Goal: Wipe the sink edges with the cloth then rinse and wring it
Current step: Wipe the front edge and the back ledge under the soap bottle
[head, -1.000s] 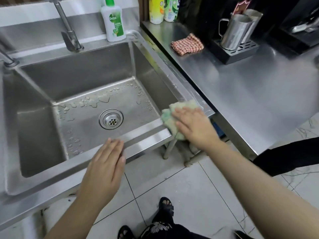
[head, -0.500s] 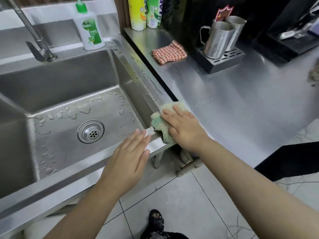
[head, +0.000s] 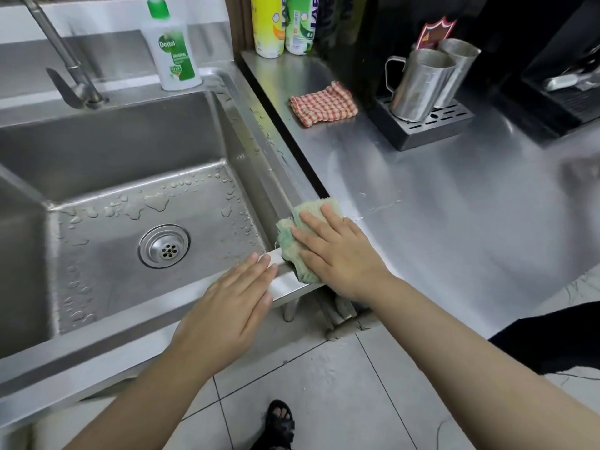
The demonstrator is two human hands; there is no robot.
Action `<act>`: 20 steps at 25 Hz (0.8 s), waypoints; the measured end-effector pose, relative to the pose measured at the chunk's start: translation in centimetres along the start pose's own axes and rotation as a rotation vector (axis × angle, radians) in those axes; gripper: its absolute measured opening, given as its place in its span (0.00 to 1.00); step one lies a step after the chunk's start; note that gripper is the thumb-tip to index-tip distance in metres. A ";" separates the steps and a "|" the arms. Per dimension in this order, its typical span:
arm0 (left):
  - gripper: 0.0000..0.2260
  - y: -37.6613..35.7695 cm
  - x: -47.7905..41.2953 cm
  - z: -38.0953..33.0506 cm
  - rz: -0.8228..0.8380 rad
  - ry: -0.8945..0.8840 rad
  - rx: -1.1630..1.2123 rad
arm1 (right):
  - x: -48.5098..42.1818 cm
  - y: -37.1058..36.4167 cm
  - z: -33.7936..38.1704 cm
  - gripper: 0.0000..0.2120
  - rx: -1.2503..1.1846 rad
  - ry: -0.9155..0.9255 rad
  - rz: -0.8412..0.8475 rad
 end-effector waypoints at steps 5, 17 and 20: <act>0.22 0.4 -0.1 -0.1 -0.006 0.003 -0.022 | -7.9 0.7 -0.1 0.27 0.128 -0.058 0.093; 0.25 1.4 -1.2 1.2 0.093 -0.085 0.243 | -9.1 1.1 -0.6 0.23 0.064 0.093 0.183; 0.25 3.2 -5.4 4.1 0.047 -0.175 0.188 | -16.4 1.5 -1.1 0.23 0.049 0.054 0.189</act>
Point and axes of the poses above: each hand's wrist, its own x-axis away from the middle knuckle, its own y-axis out of the back of the hand, z = x × y, the point moved 8 cm from there along -x, towards the middle knuckle, and after that the axes turned 2 degrees about -x, right-handed, at the moved point
